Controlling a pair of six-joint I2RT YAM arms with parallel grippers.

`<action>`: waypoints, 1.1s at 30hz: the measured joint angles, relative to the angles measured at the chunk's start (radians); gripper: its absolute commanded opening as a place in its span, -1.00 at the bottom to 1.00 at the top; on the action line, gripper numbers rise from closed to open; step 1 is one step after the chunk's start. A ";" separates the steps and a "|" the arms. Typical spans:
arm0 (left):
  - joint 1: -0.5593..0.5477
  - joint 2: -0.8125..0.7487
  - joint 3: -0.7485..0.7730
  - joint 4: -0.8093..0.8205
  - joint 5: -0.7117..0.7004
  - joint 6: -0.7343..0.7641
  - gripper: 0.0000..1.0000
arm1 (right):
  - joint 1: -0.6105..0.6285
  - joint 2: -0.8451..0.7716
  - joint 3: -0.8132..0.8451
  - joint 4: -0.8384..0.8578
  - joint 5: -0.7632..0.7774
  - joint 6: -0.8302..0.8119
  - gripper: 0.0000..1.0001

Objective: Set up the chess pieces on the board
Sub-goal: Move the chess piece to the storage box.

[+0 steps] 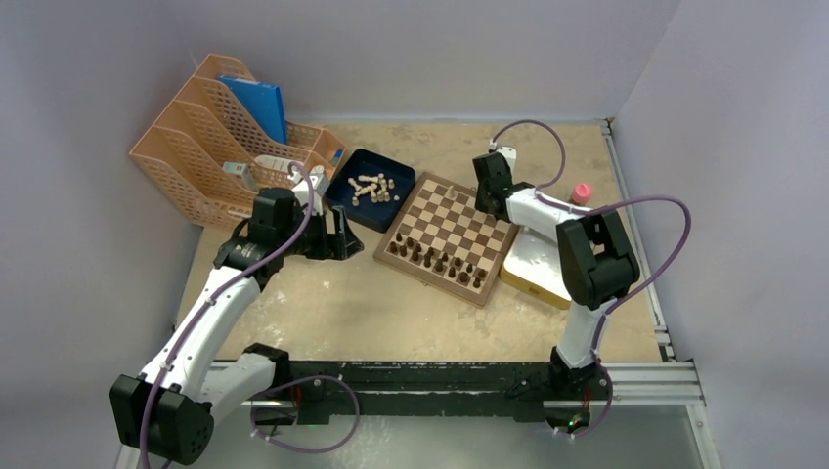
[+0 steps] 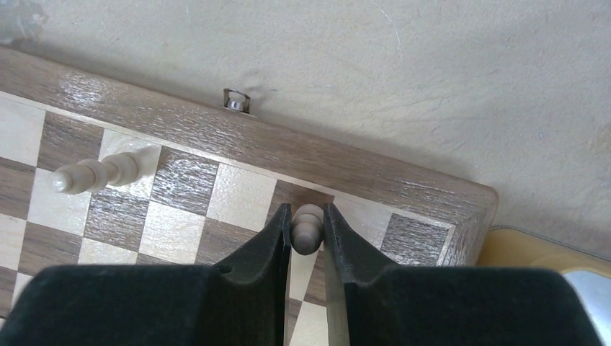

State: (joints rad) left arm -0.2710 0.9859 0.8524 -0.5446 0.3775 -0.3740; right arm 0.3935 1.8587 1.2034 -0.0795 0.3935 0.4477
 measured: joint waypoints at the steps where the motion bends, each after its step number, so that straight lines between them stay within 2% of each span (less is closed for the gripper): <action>1: -0.001 0.000 0.000 0.000 0.000 0.000 0.55 | 0.000 0.002 0.002 0.006 -0.002 -0.001 -0.65; 11: -0.007 0.000 0.000 -0.001 -0.007 0.000 0.55 | -0.001 0.006 0.003 0.020 -0.019 -0.003 -0.61; 33: -0.007 -0.001 0.000 -0.003 -0.014 0.001 0.55 | -0.001 0.006 0.003 0.002 -0.040 0.005 -0.21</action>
State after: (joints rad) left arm -0.2783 0.9848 0.8524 -0.5480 0.3630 -0.3729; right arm 0.3923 1.8652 1.2060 -0.0780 0.3534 0.4526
